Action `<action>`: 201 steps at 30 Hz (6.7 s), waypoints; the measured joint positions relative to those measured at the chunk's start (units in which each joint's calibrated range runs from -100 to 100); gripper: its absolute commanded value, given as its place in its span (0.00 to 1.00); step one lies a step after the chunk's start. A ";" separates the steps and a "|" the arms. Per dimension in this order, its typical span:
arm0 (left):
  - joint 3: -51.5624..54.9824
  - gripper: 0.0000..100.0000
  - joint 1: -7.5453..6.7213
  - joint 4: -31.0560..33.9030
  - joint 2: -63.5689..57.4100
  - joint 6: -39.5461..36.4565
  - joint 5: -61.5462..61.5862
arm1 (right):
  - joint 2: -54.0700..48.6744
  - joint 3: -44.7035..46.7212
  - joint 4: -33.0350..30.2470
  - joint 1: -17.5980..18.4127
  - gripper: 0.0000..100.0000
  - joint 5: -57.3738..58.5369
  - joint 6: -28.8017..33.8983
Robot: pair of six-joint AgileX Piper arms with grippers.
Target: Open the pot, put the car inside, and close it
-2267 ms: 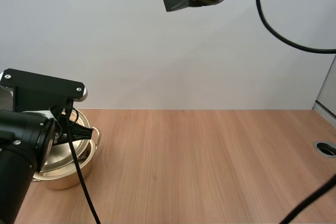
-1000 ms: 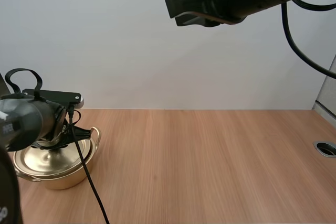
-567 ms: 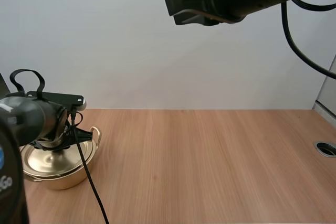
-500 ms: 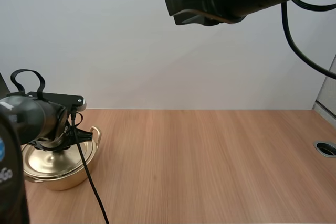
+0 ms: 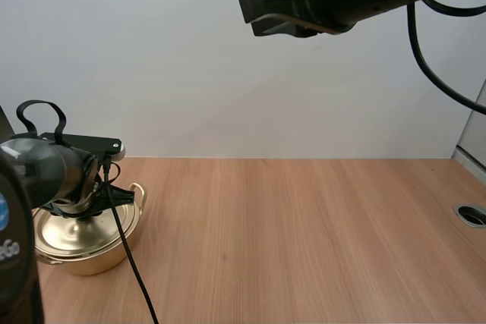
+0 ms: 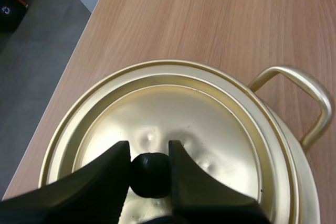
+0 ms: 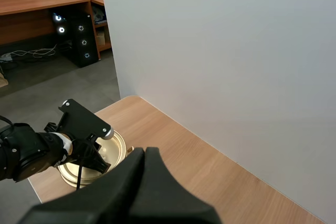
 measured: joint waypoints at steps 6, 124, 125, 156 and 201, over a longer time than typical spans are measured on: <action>0.00 0.85 0.00 2.65 -0.16 1.52 0.00 | 0.00 0.00 0.00 0.00 0.00 0.00 0.00; -10.90 0.00 0.00 -19.60 4.79 13.38 26.98 | 0.00 0.00 1.85 0.00 0.00 0.00 0.00; -10.90 0.03 0.00 -19.60 4.79 13.38 26.98 | 0.00 0.00 1.85 0.00 0.00 0.00 0.00; -16.97 0.87 0.00 -9.23 -3.61 15.73 19.12 | 0.00 0.00 2.42 0.00 0.00 0.00 0.00; -11.29 0.00 -8.49 -27.26 -22.90 19.74 14.93 | -10.42 21.46 -39.17 0.00 0.00 -10.30 29.87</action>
